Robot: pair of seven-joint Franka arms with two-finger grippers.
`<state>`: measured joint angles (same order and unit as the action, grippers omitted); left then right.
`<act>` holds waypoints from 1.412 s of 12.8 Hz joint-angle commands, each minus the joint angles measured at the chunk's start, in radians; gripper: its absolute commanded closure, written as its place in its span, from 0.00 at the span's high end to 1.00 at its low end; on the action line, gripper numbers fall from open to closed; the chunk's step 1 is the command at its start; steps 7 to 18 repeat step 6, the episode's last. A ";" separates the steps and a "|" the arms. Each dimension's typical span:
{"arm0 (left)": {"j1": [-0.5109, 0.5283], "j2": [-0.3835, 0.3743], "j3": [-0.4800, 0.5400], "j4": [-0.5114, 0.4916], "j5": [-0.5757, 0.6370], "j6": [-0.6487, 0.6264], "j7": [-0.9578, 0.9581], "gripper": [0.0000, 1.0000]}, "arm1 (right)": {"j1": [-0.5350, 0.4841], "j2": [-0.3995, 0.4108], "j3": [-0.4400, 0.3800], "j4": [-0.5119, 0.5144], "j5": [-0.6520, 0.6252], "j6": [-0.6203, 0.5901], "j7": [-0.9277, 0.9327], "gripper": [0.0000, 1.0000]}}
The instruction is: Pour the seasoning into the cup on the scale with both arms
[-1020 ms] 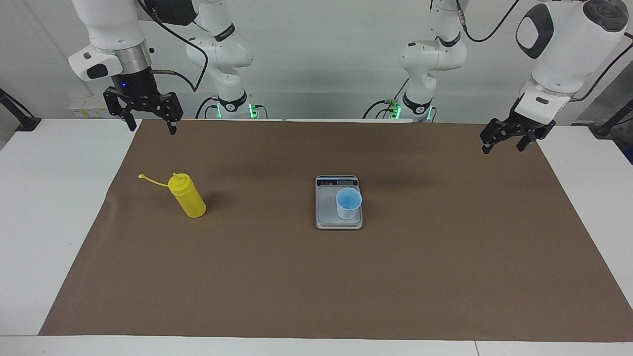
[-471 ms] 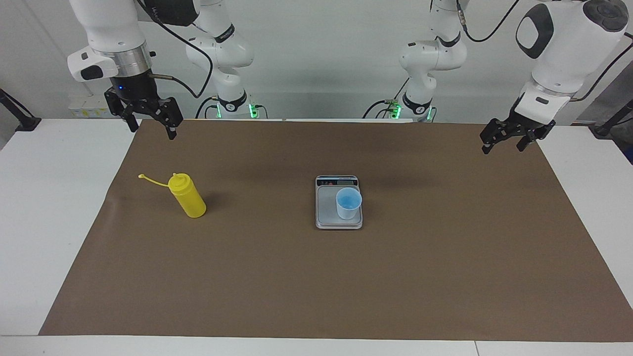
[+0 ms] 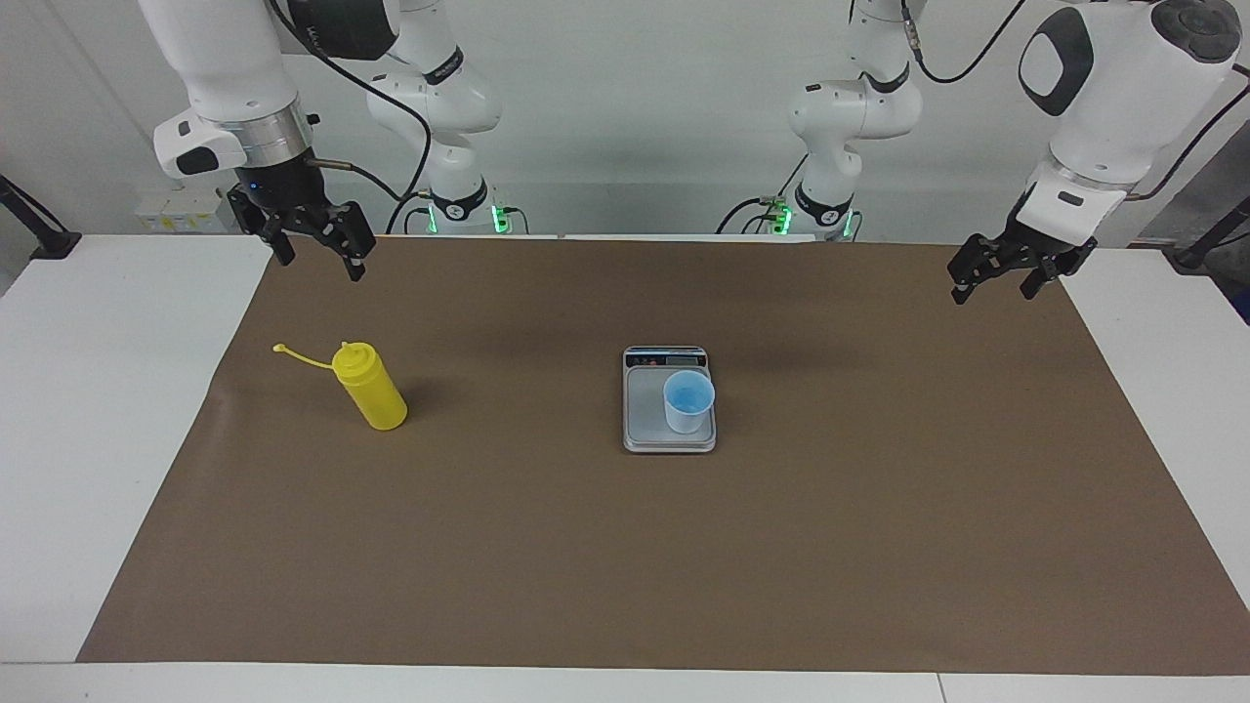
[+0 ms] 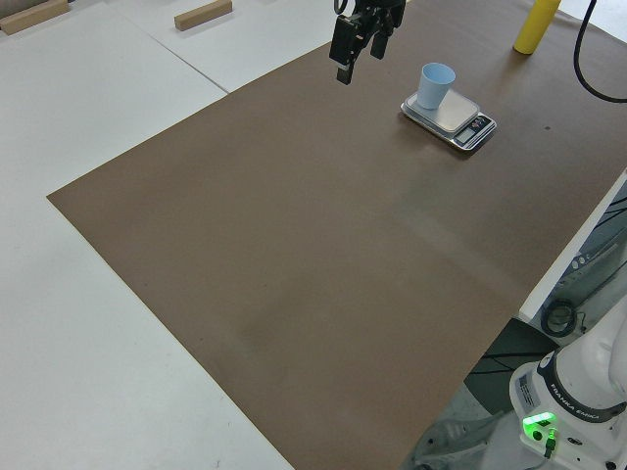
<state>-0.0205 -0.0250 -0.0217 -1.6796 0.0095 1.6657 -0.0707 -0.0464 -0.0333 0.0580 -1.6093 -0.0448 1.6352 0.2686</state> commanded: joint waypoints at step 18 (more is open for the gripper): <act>0.005 -0.021 -0.001 -0.014 -0.011 -0.006 -0.007 1.00 | -0.009 -0.016 0.009 -0.027 0.022 -0.005 0.003 1.00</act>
